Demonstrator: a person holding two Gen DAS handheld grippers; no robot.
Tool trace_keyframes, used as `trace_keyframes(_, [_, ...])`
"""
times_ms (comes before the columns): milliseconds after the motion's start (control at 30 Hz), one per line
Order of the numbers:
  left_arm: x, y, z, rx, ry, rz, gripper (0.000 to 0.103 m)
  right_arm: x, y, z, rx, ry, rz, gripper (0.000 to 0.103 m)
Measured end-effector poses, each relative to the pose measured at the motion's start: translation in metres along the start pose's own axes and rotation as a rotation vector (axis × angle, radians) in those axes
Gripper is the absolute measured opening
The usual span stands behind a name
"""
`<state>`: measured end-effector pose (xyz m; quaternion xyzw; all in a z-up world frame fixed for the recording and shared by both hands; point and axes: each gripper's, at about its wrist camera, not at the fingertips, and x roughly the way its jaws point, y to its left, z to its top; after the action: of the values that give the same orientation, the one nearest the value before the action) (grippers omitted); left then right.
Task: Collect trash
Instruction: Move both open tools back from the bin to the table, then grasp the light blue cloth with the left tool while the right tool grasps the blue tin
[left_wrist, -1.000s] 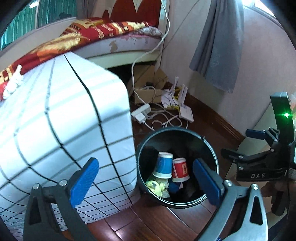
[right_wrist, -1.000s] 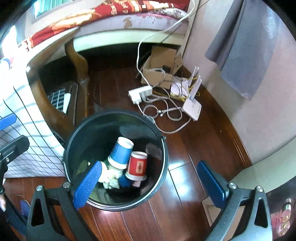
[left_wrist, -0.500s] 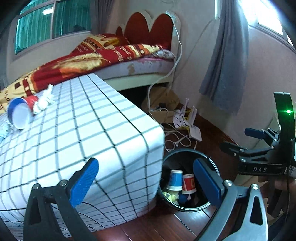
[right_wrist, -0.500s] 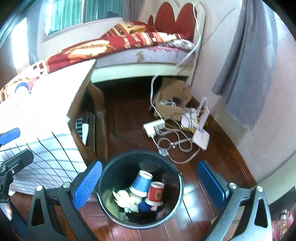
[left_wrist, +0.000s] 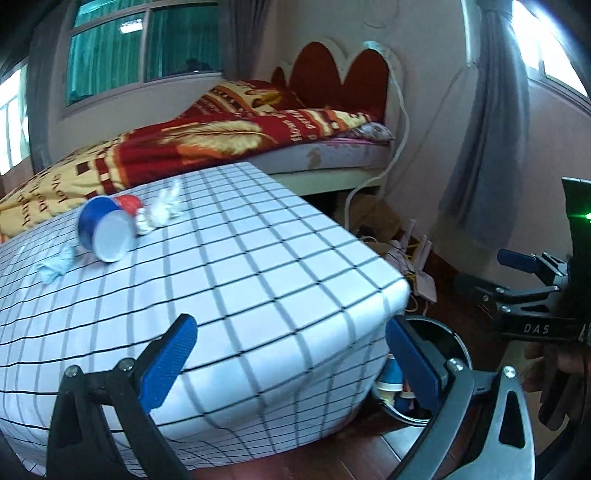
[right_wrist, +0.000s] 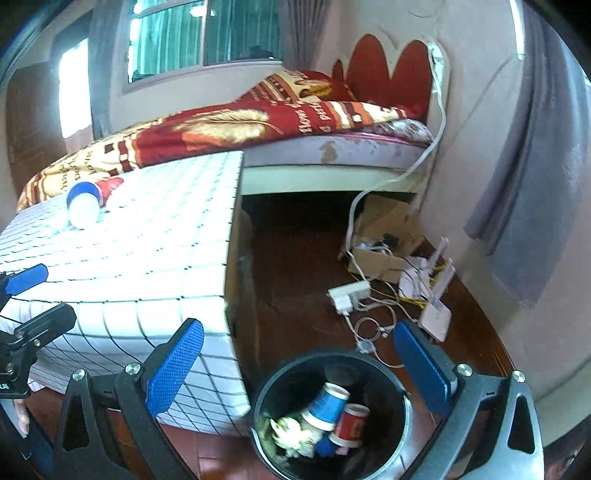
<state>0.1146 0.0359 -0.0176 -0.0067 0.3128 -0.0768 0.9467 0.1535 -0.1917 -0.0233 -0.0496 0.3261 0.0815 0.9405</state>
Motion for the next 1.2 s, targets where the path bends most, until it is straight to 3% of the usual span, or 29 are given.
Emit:
trace_keyframes(633, [-0.034,0.157,-0.013,-0.184,-0.027,0.225,0.1,0.024,0.157,0.049,-0.182,-0.082,0.276,0.103])
trace_keyframes(767, [-0.041,0.192,-0.013,-0.216,-0.042,0.271,0.096,0.037,0.191,0.065,-0.216,-0.052,0.307,0.103])
trace_keyframes(900, [-0.04,0.221,-0.011,-0.236,-0.04,0.296,0.09,0.052,0.222,0.082,-0.224,-0.04,0.373,0.103])
trace_keyframes(1200, [-0.01,0.264,-0.004,-0.259,0.013,0.31,0.087,0.098,0.293,0.119,-0.332,-0.032,0.422,0.103])
